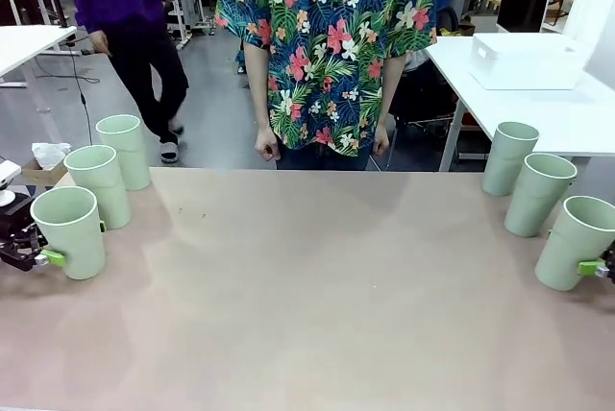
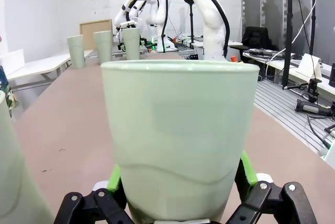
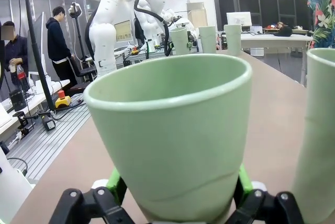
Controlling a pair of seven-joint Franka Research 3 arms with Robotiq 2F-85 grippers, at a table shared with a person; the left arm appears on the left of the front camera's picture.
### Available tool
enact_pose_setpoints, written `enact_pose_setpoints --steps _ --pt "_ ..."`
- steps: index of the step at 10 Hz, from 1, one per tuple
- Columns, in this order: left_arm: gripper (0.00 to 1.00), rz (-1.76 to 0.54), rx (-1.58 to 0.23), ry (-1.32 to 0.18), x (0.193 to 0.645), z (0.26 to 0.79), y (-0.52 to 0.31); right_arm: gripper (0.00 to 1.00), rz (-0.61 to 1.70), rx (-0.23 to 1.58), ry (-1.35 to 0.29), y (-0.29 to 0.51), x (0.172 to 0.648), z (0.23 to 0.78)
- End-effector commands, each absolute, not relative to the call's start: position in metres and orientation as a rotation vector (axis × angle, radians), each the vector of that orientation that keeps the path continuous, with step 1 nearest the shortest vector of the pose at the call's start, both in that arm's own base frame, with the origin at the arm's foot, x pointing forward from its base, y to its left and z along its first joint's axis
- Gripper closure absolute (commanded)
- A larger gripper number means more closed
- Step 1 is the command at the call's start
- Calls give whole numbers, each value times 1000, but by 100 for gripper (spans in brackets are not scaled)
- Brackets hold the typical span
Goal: Stack the cups and store them in the basket.
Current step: Pick up two Reusable plastic cups , one in each hand.
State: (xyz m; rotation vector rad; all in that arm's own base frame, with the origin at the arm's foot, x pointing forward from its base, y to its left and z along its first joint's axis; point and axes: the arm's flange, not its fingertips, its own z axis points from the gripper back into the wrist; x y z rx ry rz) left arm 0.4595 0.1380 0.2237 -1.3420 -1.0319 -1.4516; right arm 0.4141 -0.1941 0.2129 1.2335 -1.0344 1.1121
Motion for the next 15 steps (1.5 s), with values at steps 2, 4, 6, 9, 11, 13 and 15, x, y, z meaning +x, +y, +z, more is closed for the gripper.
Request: enact_pose_setpoints --steps 2,4,6,9,11,13,15 --pt "0 -1478 -1295 -1090 453 229 140 0 1096 1218 -1040 -186 410 217" --pt "0 -1483 -1302 -1091 452 229 141 0 1096 1221 -1043 -186 410 217" --pt "19 -1476 -1308 -1091 452 230 141 20 1093 1228 -1033 -187 409 217" --pt "23 -1477 -1308 -1087 450 229 143 58 1086 1226 -1033 -187 408 217" --pt "43 -1474 -1349 -1069 446 230 142 60 1125 1292 -979 -190 404 219" --pt "43 -1450 -1324 -1057 459 230 144 60 1104 1238 -1035 -192 412 212" --pt "43 -1450 -1324 -1057 459 230 144 60 1104 1238 -1035 -192 412 212"
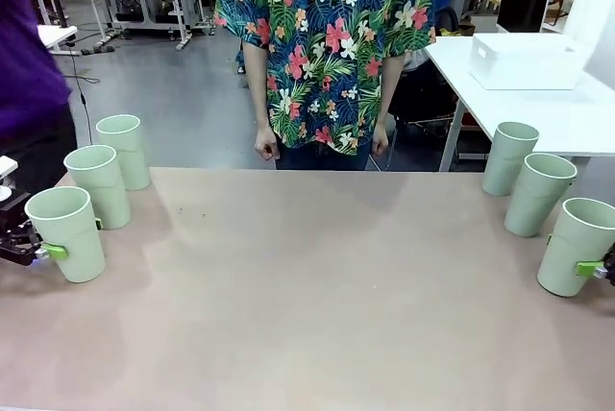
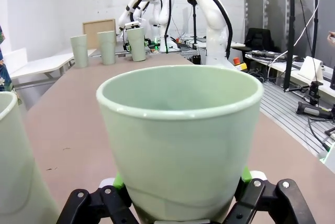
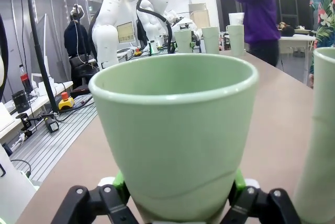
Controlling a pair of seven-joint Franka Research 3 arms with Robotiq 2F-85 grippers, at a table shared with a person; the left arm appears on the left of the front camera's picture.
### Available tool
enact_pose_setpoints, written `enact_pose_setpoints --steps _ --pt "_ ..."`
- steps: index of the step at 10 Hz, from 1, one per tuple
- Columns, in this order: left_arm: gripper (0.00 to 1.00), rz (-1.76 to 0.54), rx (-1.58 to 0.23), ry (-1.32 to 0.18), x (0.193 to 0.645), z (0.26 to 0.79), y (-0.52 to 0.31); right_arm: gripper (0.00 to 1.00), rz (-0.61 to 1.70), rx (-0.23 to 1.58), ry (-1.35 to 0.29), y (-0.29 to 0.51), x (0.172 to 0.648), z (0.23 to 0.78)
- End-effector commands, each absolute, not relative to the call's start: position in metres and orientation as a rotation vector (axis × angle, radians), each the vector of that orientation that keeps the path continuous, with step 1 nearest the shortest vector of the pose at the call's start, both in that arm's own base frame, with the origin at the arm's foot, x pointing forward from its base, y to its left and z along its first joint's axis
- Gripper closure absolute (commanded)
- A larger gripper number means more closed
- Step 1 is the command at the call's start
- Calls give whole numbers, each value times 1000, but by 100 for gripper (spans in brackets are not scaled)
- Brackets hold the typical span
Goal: Stack the cups and store them in the basket.
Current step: Pick up two Reusable plastic cups , one in each hand.
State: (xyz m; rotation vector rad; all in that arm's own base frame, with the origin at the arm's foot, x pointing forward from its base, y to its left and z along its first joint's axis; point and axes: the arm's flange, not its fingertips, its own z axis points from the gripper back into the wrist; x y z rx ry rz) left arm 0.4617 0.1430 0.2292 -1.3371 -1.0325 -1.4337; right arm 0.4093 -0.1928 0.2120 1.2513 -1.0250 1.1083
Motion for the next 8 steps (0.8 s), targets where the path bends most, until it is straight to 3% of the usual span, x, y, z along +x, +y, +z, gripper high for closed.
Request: enact_pose_setpoints --steps 1,2,3,8 --pt "43 -1450 -1324 -1057 459 230 144 60 1104 1238 -1035 -192 412 212" --pt "43 -1450 -1324 -1057 459 230 144 60 1104 1238 -1035 -192 412 212" --pt "14 -1434 -1337 -1033 462 229 143 15 1108 1251 -1025 -193 409 212" --pt "14 -1319 -1306 -1214 428 295 118 15 996 1180 -1147 -147 364 294"
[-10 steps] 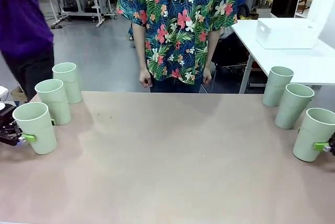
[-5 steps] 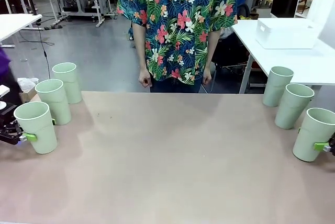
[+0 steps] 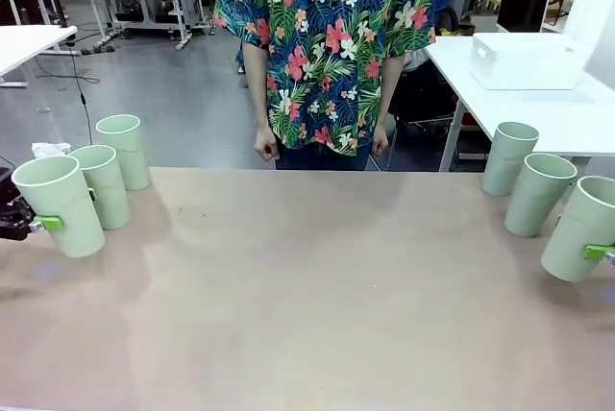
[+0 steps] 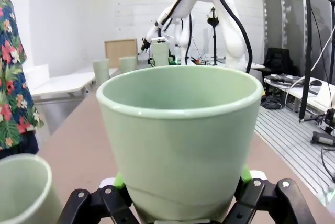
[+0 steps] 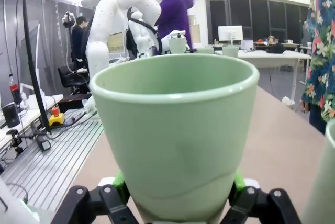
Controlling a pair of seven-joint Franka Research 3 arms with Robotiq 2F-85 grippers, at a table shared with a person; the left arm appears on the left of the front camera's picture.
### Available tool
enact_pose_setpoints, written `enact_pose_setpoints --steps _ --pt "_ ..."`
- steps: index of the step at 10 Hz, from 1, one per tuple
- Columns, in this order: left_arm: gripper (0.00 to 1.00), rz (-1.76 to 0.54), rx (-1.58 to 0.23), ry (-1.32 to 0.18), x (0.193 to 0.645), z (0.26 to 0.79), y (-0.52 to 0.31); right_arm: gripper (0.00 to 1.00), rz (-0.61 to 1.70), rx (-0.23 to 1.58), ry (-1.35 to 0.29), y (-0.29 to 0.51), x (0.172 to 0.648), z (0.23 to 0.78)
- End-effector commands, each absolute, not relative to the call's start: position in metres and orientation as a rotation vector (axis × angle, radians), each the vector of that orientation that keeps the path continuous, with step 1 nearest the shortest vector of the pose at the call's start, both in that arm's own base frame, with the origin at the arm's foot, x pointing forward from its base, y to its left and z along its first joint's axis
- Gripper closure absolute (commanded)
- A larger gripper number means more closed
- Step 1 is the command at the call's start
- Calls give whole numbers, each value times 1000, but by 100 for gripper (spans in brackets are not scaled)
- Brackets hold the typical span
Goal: Stack the cups and store them in the basket.
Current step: Pick up two Reusable plastic cups , one in each hand.
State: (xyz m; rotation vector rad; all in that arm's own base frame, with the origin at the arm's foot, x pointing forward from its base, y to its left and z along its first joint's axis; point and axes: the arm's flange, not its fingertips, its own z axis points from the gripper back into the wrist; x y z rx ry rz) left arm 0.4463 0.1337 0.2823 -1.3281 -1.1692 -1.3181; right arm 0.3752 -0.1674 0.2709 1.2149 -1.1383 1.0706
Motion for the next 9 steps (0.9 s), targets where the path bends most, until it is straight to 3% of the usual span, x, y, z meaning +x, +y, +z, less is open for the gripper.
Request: enact_pose_setpoints --steps 1,9 --pt "14 -1308 -1308 -1229 421 304 110 15 972 1164 -1147 -133 357 306" --pt "14 -1218 -1266 -1307 394 365 44 15 857 1099 -1146 -42 331 376"
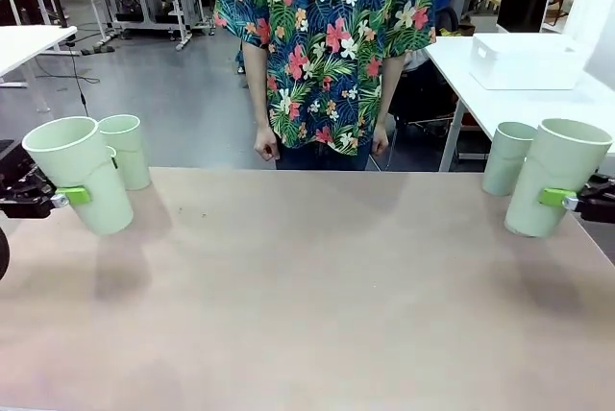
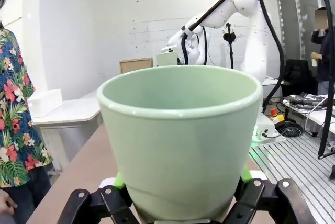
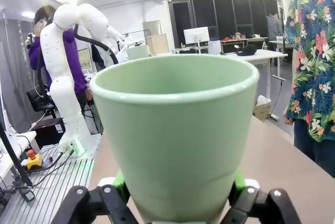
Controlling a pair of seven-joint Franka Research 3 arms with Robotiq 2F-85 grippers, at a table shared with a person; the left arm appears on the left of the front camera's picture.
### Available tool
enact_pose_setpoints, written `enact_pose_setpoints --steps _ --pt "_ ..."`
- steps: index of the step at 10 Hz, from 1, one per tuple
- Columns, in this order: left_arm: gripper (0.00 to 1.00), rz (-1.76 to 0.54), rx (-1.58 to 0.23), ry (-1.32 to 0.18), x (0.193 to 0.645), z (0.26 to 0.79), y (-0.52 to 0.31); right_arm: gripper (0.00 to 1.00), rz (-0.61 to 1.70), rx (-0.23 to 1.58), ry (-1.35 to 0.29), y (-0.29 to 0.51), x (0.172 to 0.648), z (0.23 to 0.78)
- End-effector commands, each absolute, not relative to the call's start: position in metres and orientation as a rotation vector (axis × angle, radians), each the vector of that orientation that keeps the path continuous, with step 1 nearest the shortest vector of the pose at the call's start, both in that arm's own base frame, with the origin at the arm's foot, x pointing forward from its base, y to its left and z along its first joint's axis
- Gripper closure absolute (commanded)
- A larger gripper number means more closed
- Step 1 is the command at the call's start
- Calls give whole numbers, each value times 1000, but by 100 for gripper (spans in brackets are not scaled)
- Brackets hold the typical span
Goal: Stack the cups and store them in the basket.
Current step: Pick up two Reusable plastic cups , one in each hand.
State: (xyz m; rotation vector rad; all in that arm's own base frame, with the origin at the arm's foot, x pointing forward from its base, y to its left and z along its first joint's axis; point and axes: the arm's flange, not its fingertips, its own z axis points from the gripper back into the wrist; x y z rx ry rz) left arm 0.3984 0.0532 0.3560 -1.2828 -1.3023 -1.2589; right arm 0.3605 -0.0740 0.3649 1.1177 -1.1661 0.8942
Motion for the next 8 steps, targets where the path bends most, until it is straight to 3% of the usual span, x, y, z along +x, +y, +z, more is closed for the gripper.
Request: enact_pose_setpoints --steps 1,8 --pt "14 -1211 -1274 -1297 394 368 37 15 858 1080 -1144 -39 332 379" --pt "14 -1169 -1212 -1194 398 375 16 15 860 1044 -1078 -27 345 372"
